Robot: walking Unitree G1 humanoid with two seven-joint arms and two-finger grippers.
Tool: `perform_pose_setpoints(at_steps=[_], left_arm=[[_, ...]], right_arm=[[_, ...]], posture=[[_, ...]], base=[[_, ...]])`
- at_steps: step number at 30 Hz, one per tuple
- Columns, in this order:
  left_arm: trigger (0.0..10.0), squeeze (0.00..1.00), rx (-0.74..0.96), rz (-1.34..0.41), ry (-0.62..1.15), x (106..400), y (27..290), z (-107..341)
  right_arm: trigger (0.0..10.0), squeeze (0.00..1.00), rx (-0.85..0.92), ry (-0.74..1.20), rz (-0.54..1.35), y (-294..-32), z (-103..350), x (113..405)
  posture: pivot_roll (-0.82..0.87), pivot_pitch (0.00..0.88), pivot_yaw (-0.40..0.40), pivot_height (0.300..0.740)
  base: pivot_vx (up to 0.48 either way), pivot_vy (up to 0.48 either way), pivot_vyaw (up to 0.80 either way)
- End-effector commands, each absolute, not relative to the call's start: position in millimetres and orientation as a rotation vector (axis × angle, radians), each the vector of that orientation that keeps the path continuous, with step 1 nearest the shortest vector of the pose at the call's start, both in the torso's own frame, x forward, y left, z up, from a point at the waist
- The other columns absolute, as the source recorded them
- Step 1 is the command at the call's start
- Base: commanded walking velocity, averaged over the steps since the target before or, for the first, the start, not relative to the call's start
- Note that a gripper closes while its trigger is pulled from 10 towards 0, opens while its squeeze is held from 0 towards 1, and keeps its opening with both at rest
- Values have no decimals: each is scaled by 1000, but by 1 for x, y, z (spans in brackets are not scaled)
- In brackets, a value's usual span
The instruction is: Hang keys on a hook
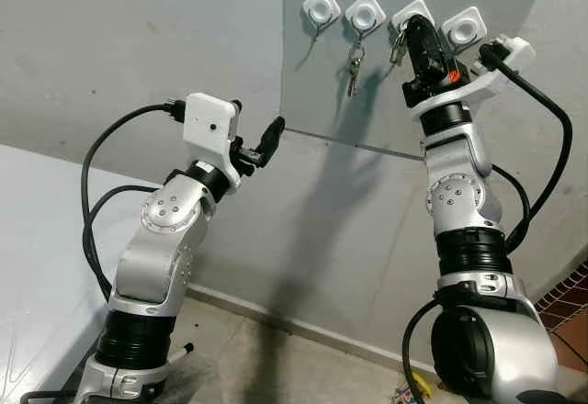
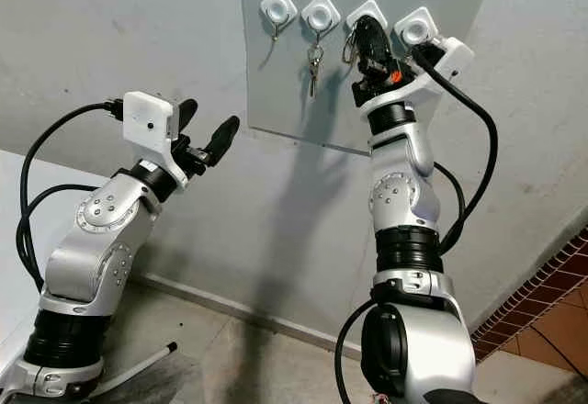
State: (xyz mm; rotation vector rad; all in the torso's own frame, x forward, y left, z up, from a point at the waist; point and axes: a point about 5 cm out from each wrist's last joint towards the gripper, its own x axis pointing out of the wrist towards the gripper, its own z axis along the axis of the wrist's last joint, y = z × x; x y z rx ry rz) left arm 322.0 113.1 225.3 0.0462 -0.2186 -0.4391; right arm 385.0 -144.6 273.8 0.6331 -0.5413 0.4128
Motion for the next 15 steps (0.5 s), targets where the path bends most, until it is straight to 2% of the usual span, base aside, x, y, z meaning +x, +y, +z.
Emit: perform_pose_setpoints(at_steps=[1,15], left_arm=[[10000,0,42,-432,-227,321,115,228],[10000,0,37,-432,-225,321,115,228]], right_arm=[[10000,0,615,-560,412,-144,283,386],[10000,0,606,-518,333,-155,272,387]], posture=[[-65,0,-21,728],[-75,0,-17,728]], base=[[0,0,0],[0,0,0]])
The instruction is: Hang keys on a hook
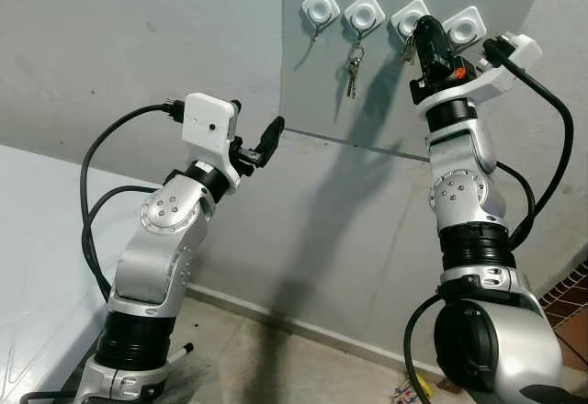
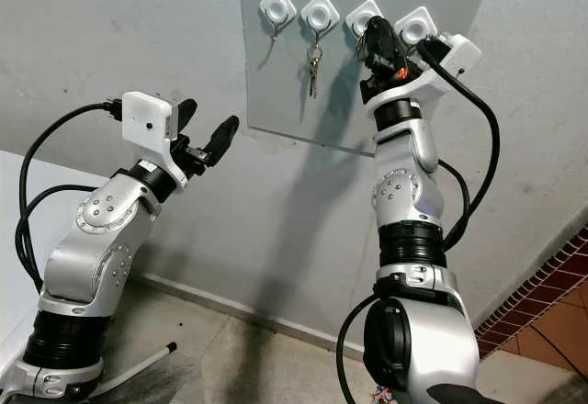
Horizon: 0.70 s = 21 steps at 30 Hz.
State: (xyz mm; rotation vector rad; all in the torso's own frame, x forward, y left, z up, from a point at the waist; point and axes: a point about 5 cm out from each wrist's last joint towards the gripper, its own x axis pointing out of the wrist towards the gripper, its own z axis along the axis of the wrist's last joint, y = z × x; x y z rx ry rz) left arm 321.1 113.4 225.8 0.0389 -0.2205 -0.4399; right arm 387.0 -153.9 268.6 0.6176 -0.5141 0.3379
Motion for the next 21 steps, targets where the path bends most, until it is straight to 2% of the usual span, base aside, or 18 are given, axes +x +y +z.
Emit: perform_pose_setpoints(at_steps=[1,21], left_arm=[[10000,0,37,-434,-224,321,114,228],[10000,0,32,-429,-224,321,114,229]], right_arm=[[10000,0,605,-522,338,-155,273,387],[10000,0,590,-557,423,-143,287,385]], posture=[[-75,0,-17,728],[-68,0,-21,728]], base=[[0,0,0],[0,0,0]])
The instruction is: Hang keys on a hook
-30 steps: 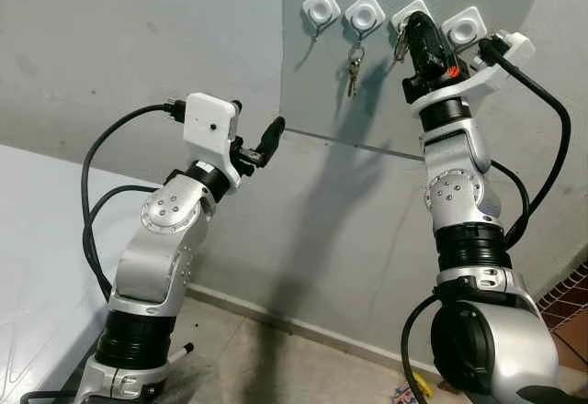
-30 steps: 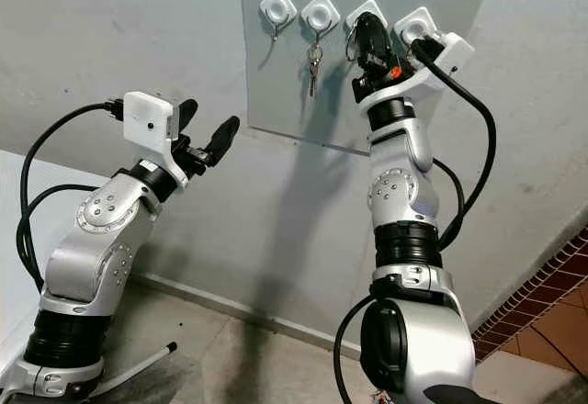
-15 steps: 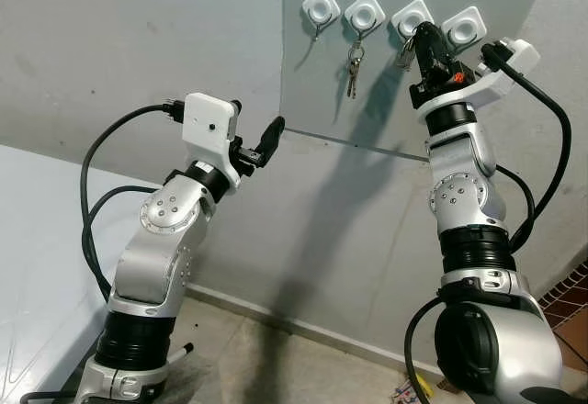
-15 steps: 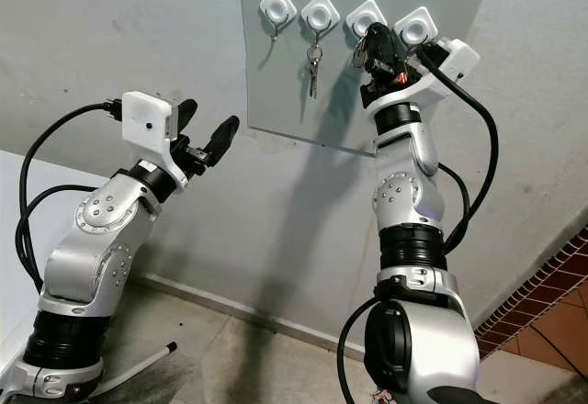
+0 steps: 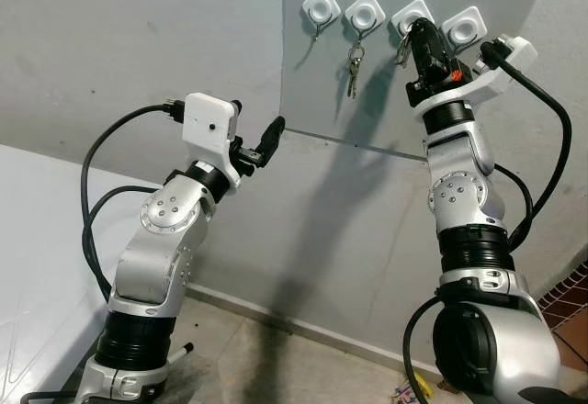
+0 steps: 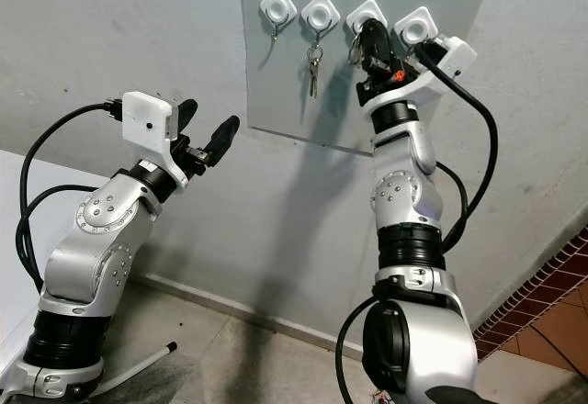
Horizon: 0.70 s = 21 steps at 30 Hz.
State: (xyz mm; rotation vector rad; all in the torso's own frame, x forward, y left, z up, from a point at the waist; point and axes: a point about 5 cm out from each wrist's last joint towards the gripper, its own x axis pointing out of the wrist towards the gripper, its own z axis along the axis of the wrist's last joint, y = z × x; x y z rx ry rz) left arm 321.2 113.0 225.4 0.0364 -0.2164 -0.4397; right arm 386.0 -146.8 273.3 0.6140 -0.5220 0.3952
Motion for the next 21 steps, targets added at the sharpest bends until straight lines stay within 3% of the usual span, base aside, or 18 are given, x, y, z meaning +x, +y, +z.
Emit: perform_pose_setpoints(at_steps=[1,6,15,21], left_arm=[[10000,0,32,-429,-224,321,114,229],[10000,0,30,-427,-225,321,115,229],[10000,0,24,-420,-226,320,116,230],[10000,0,24,-420,-226,320,116,230]], right_arm=[[10000,0,589,-557,423,-143,287,385],[10000,0,558,-539,422,-143,288,389],[10000,0,350,-417,395,-140,280,396],[10000,0,350,-417,395,-140,280,396]], posture=[[-68,0,-21,728],[-66,0,-25,728],[-63,0,-26,728],[-63,0,-26,728]], base=[[0,0,0],[0,0,0],[0,0,0],[0,0,0]])
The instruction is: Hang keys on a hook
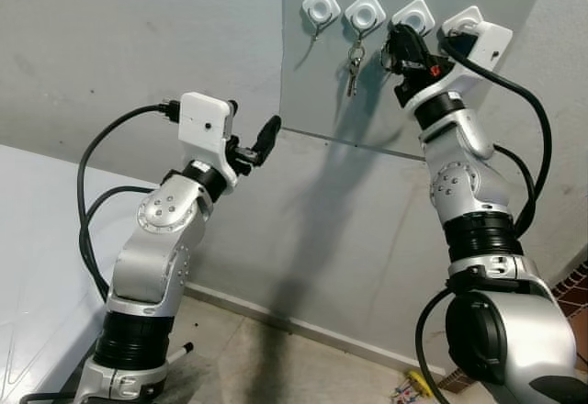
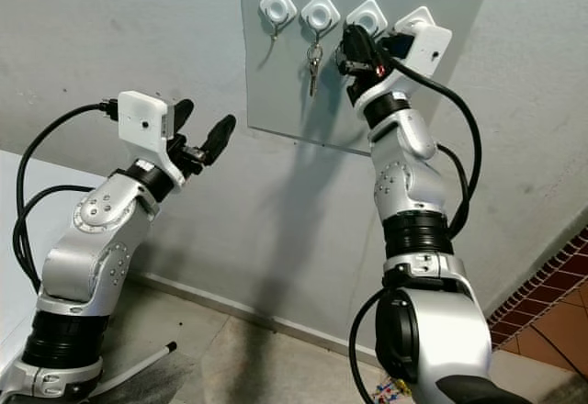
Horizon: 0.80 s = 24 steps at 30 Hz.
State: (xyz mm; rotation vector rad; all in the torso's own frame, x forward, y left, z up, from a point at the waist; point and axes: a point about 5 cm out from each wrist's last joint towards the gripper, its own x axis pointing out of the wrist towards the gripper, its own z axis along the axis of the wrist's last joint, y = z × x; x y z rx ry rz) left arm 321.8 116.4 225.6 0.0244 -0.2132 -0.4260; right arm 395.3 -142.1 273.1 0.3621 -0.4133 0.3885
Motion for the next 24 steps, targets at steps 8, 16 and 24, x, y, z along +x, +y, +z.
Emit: perform_pose_setpoints(at_steps=[8,16,24], left_arm=[[10000,0,24,-420,-226,320,116,230],[10000,0,24,-420,-226,320,116,230],[10000,0,24,-420,-226,320,116,230]], right_arm=[[10000,0,350,-417,395,-140,280,396],[10000,0,350,-417,395,-140,280,396],[10000,0,350,-417,395,-140,280,396]], posture=[[-63,0,-26,728],[-63,0,-26,728],[-63,0,-26,728]], base=[[0,0,0],[0,0,0],[0,0,0]])
